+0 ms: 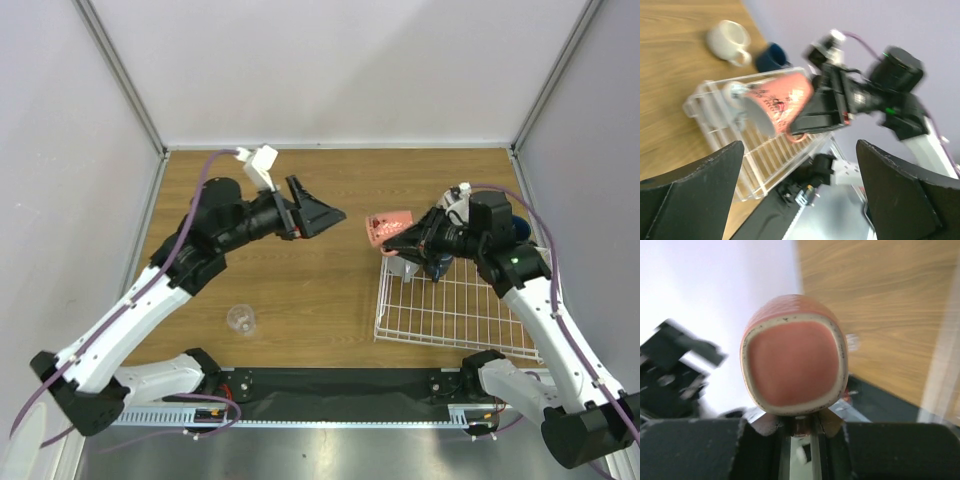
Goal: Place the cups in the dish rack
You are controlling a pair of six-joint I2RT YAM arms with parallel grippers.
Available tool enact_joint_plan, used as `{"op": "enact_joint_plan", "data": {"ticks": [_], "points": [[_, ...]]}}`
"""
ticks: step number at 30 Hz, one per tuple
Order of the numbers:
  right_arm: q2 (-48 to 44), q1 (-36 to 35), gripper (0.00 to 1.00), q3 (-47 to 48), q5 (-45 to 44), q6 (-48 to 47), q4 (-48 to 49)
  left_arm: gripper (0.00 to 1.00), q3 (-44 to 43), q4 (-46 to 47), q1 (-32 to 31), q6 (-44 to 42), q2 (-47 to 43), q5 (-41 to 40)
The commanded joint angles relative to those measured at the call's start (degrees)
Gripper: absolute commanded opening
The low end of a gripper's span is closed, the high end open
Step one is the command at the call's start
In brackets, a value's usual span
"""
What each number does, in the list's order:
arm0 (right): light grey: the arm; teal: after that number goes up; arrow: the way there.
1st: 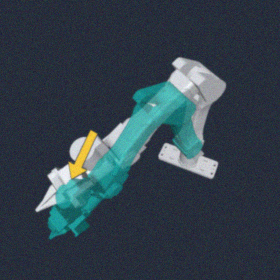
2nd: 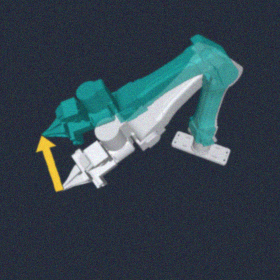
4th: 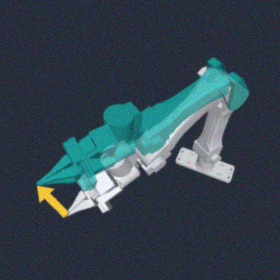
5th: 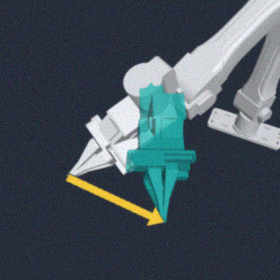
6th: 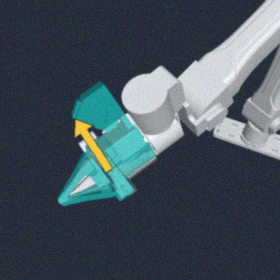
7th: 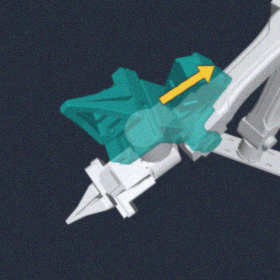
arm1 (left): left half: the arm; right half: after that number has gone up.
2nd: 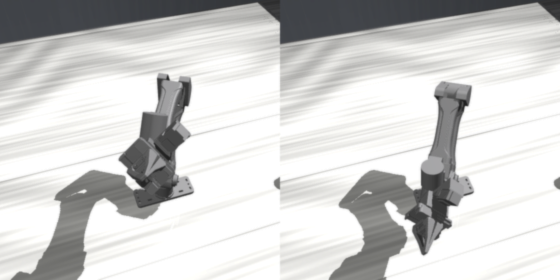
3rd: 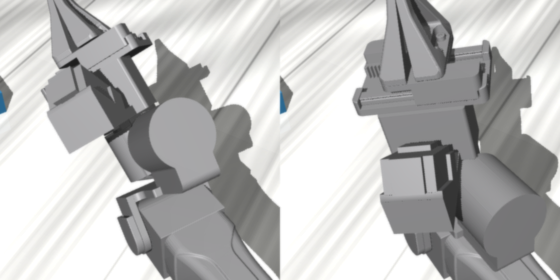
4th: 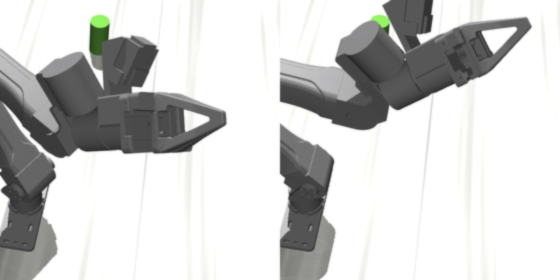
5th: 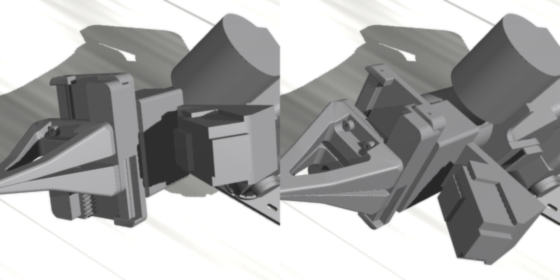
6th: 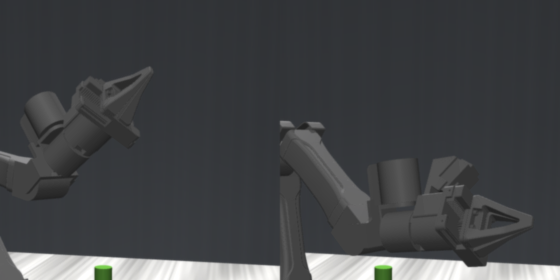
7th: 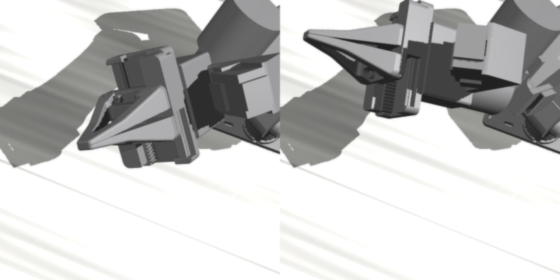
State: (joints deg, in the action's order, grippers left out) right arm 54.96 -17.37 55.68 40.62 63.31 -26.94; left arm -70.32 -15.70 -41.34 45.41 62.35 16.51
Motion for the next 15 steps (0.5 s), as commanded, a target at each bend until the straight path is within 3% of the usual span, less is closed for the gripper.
{"op": "enact_joint_plan", "data": {"ticks": [1,5,8,11,15], "points": [[-1.7,0.7,0.00,10.9,-16.5,-15.2,-19.5,1.00,-2.9,-8.3,2.7,-2.2,-4.4,-7.3],[-3.0,0.8,0.00,16.2,-37.5,-21.7,-34.5,1.00,-3.2,-12.9,3.6,-3.8,-6.1,-10.1],[-3.7,0.8,0.00,16.9,-49.6,-22.2,-38.6,1.00,-2.8,-13.6,3.7,-4.5,-6.6,-10.1],[-3.7,0.8,0.00,15.0,-60.1,-17.6,-44.8,1.00,-1.7,-14.1,3.9,-4.2,-6.9,-9.9],[-3.3,0.8,0.00,11.7,-66.1,-13.8,-46.5,1.00,-1.3,-14.6,4.3,-4.2,-6.6,-9.2]]}}
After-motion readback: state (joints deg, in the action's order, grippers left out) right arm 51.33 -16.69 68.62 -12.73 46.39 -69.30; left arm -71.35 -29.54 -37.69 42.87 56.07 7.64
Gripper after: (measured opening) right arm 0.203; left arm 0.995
